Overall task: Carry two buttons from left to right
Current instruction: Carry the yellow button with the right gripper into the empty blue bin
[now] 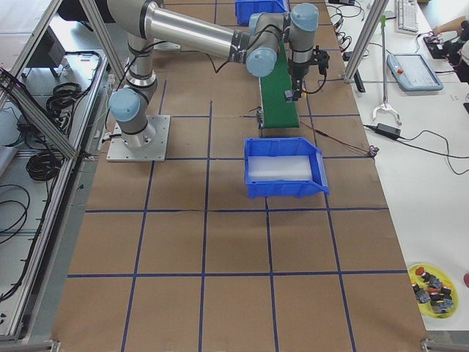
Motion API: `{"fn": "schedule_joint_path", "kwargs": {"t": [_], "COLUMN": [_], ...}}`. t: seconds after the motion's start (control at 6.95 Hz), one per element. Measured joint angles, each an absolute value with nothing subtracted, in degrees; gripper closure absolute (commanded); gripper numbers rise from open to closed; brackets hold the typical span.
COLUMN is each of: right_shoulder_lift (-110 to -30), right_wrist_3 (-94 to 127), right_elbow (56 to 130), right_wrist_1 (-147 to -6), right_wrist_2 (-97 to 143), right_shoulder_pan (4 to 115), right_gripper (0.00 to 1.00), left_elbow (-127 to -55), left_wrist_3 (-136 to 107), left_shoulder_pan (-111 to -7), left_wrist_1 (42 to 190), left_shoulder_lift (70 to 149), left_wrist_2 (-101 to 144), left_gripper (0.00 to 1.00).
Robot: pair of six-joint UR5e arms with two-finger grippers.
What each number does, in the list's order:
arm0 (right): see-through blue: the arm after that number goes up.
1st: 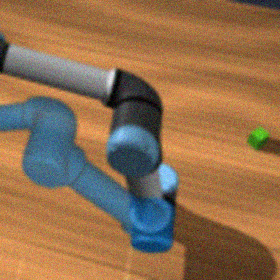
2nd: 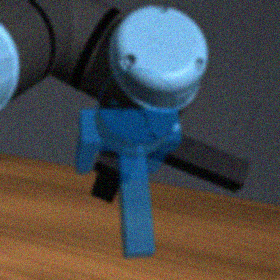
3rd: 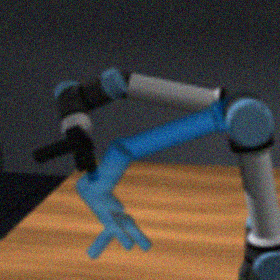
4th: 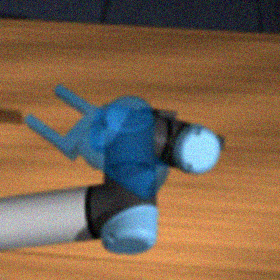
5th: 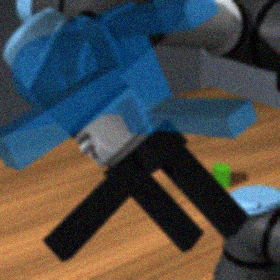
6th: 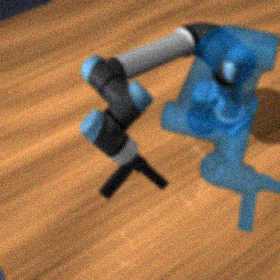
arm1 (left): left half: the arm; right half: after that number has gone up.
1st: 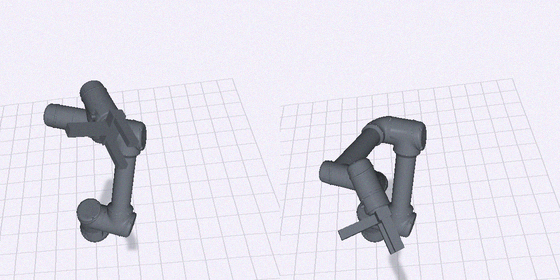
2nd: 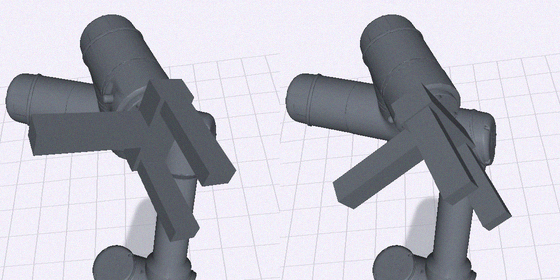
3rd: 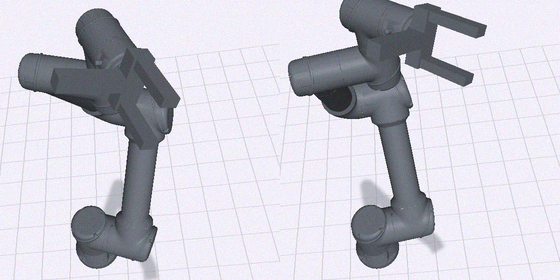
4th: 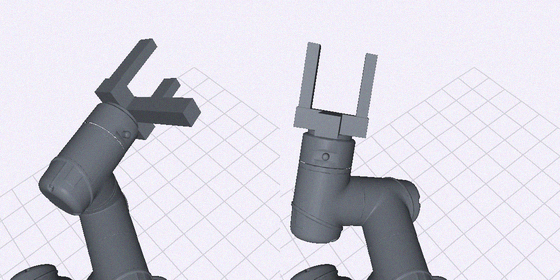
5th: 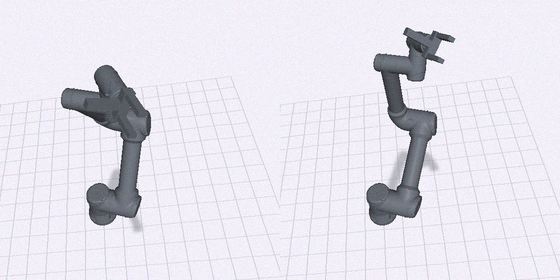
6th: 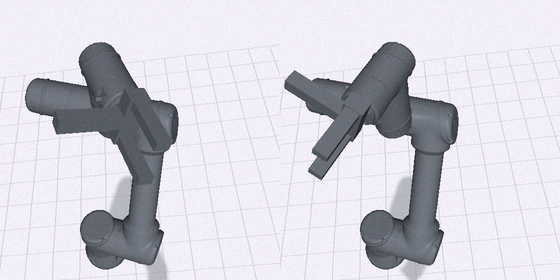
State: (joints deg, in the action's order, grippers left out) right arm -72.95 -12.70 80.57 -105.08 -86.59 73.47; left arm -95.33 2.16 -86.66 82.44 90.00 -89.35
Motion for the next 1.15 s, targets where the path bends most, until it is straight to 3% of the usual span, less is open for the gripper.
{"fn": "schedule_joint_path", "kwargs": {"t": [0.29, 0.72, 1.15], "right_shoulder_lift": [-72.4, -72.8, -69.7], "right_wrist_3": [-23.2, -27.4, -30.5], "right_elbow": [81.5, 92.1, 97.4], "right_wrist_1": [-105.5, -113.9, -120.3], "right_wrist_2": [-86.4, -86.3, -86.2], "right_shoulder_pan": [65.9, 60.3, 56.0], "right_gripper": [0.98, 0.98, 0.97], "left_elbow": [-95.4, -95.4, -95.4], "left_wrist_3": [2.3, 2.3, 2.4], "left_shoulder_pan": [-86.7, -86.7, -86.7], "left_wrist_1": [82.4, 82.4, 82.4], "left_shoulder_lift": [89.9, 89.9, 89.9], "left_wrist_2": [-89.4, -89.4, -89.4], "left_gripper": [0.00, 0.00, 0.00]}}
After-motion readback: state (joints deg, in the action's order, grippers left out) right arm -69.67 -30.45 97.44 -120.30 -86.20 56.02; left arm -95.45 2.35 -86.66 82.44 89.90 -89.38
